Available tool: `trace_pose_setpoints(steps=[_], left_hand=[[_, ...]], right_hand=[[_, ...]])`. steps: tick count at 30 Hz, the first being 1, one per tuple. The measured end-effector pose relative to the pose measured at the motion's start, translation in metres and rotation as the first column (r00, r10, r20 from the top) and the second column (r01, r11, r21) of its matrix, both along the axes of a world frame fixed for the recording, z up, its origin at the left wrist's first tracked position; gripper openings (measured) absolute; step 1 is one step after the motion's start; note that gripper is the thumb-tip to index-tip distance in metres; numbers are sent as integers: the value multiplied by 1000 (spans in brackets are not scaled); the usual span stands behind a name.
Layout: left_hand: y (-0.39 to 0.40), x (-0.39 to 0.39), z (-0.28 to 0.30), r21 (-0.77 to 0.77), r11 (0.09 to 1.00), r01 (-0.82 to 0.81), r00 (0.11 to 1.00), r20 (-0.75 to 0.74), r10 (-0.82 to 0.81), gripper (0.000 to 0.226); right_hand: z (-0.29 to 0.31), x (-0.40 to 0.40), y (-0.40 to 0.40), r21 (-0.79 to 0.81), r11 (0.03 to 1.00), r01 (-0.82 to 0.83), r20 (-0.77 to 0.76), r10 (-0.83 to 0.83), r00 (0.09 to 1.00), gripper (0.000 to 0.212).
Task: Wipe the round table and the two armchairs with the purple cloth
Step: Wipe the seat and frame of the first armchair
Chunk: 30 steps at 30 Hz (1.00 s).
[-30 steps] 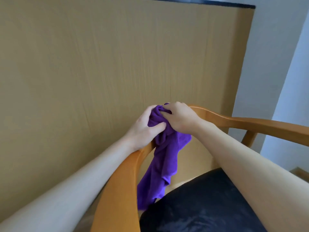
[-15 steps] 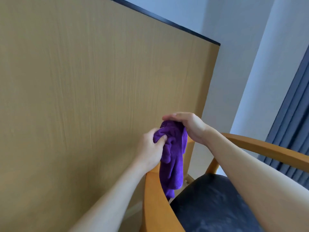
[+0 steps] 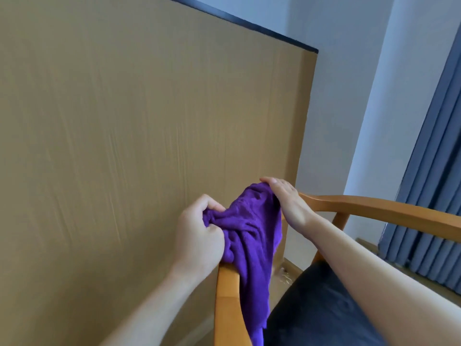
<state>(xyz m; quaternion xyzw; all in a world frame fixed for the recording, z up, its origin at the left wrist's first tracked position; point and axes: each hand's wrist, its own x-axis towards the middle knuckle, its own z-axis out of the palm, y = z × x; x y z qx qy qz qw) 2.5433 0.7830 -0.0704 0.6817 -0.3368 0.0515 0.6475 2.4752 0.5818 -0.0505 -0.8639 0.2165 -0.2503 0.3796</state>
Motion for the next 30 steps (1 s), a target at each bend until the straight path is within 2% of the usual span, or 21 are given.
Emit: trace_pose_setpoints(steps=[2,3,7,10,11,12,13,15,16,18,20,24,26,28,30], left_hand=[[-4,20,17,16,1000,-1,993,-118,3,48],[-7,30,23,21,999,-25,993,-114,27,48],[-31,62,24,45,995,-93,994,65,90,39],[-36,63,-16,257,966,8,976,208,-63,13],[-32,59,-27,261,962,78,975,181,-128,17],[-32,56,-28,186,969,161,981,76,-178,21],[-27,48,-24,74,962,261,962,-107,-253,24],[-24,43,-13,-54,879,474,791,-411,-452,30],[-24,42,-9,-44,821,570,736,-417,-533,38],[-29,34,-7,38,786,617,764,-267,-587,74],[-29,34,-7,24,774,633,759,-212,-615,85],[-29,56,-9,-64,671,739,631,-283,-722,73],[-32,64,-11,-95,613,784,559,-319,-765,64],[-39,70,-15,-137,556,820,497,-312,-810,50],[-52,77,-15,-230,539,810,445,-356,-821,35]], right_hand=[[6,-1,2,25,1000,-11,-30,12,999,48],[8,-2,2,32,999,-11,-37,12,999,48],[3,-2,-8,6,1000,-1,6,1,1000,49],[1,1,-8,-76,997,17,-21,-18,1000,51],[6,3,-6,-119,992,29,-52,-36,998,47],[12,7,-2,-170,984,42,-91,-58,994,44],[18,11,3,-218,975,43,-133,-74,988,43],[28,22,9,-254,966,48,-229,-108,967,41],[31,27,10,-251,966,65,-279,-136,951,41],[32,36,10,-221,971,94,-349,-169,922,45],[28,38,9,-130,985,113,-322,-150,935,50],[30,31,7,116,989,92,-223,-64,973,52],[35,29,6,137,986,92,-212,-61,975,48],[36,30,8,145,984,102,-204,-71,976,54],[30,35,14,82,985,154,-208,-134,969,46]])
